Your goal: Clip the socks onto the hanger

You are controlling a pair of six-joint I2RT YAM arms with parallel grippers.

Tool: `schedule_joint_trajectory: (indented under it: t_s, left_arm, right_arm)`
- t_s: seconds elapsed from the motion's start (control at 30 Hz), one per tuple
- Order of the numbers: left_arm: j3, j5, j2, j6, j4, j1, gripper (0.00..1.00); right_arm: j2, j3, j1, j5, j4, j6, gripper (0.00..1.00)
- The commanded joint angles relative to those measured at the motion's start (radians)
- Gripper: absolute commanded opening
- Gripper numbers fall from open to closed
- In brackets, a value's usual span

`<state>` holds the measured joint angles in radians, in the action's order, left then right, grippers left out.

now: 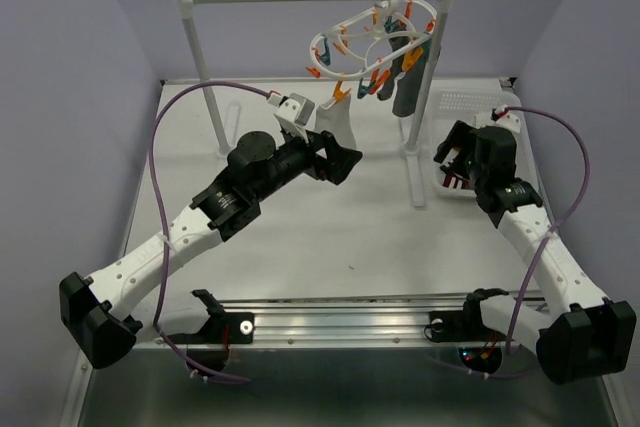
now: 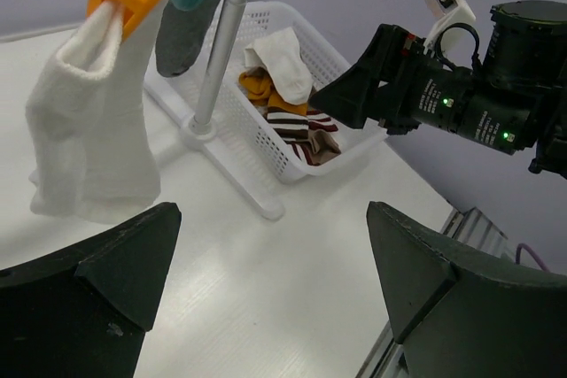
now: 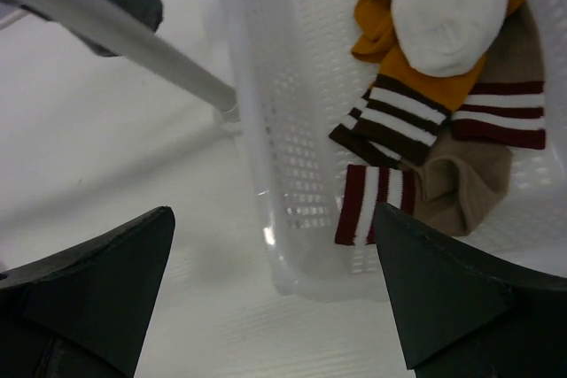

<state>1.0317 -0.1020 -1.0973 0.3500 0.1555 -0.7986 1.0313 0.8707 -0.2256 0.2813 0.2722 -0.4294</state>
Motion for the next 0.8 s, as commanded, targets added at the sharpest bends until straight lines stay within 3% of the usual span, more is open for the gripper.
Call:
schedule_joint_trajectory:
  t_s: [0.0,0.17,0.3,0.47,0.77]
  left_arm:
    - [0.065,-0.028,-0.012,-0.089,0.069,0.001,0.99]
    - [0.012,-0.041,0.023,-0.143,0.085,-0.001,0.99]
    - [-0.064,0.018,0.072,-0.135,0.079,-0.001,0.99]
    - [-0.139,0.169,0.151,-0.083,0.046,0.001,0.99]
    - [-0.245,0.459,0.258,0.064,0.030,0.004,0.99]
  right_arm:
    - [0.042,0.034,0.121,-0.005,0.004,-0.038,1.00]
    - [0.127,0.074,0.303,-0.030,0.001,-0.023,1.00]
    - [0.312,0.169,0.416,-0.102,-0.005,0.030,1.00]
    - [0.494,0.306,0.436,-0.126,-0.022,0.095,0.97]
    - [0.734,0.508,0.465,-0.061,-0.019,0.145,0.76]
